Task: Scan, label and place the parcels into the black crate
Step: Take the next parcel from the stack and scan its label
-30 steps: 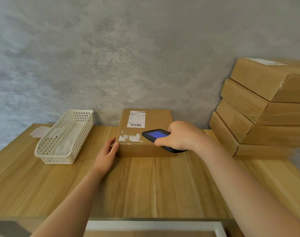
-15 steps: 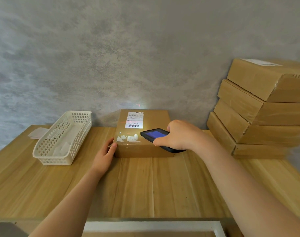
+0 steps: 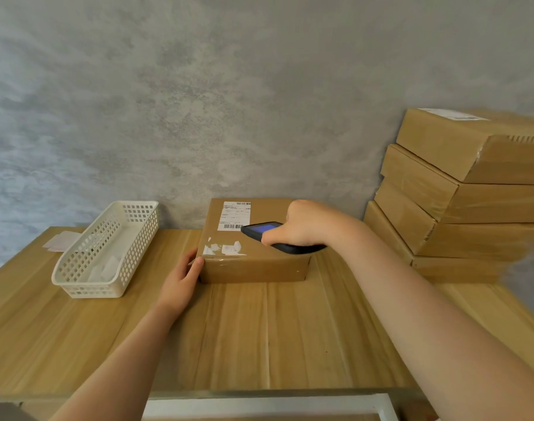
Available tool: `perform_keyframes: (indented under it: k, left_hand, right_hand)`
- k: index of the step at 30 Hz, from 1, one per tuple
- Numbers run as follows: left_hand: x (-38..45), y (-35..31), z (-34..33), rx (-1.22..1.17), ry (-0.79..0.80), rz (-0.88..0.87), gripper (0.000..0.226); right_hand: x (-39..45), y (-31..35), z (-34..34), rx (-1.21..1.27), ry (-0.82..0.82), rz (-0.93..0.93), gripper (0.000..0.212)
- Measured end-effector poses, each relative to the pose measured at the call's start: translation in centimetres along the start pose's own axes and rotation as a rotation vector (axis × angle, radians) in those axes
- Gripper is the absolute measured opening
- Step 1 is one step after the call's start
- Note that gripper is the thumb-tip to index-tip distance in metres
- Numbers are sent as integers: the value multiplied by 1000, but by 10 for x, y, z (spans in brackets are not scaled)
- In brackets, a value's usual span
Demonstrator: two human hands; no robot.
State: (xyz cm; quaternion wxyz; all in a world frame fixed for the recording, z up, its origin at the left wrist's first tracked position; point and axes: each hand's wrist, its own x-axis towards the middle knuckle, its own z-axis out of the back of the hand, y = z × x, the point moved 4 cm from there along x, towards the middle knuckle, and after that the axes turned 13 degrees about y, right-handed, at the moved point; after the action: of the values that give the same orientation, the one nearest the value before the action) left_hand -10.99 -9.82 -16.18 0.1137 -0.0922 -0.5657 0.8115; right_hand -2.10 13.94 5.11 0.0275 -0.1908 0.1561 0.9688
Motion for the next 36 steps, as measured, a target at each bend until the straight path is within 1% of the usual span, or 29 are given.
perform_keyframes:
  k: [3,7,15,22,32,36]
  left_hand:
    - [0,0,0,1,-1,-1,41]
    - [-1,-3,0,-17,5,-4,39]
    - [-1,-3,0,-27,16,8,42]
    - [3,3,4,-20,12,3,41]
    - [-2,-4,2,-35,8,16,41]
    - [-3,-5,3,-30,11,16,41]
  right_hand:
    - [17,9,11,-3,33,1,47]
    - [41,14,18,58,138,-7,38]
    - [67,24,37,60,187,-33,51]
    - [71,31,37,49,216,-21,47]
    - [56,29,52,33,199,-6,46]
    - [32,18,40,-72,101,-13,44]
